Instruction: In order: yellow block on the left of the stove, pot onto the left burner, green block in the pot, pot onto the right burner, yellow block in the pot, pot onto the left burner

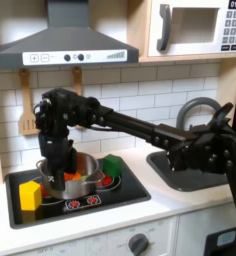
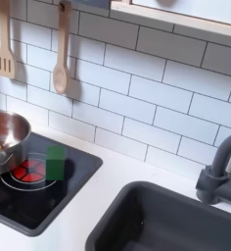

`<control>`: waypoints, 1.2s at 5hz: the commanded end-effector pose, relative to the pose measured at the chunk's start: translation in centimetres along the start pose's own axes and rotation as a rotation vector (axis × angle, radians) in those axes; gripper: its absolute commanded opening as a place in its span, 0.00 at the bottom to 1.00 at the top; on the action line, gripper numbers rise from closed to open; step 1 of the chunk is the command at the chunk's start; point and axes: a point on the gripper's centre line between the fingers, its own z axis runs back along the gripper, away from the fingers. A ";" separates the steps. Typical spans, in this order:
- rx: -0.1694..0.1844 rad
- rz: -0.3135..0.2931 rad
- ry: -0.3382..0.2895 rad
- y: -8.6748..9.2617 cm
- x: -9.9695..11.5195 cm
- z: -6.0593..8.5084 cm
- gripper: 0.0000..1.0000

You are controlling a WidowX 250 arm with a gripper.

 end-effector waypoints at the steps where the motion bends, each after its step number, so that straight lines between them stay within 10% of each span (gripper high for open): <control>1: -0.031 -0.007 0.007 -0.6 -0.3 0.9 1.00; 6: -0.071 -0.061 0.038 -2.0 -3.4 1.3 1.00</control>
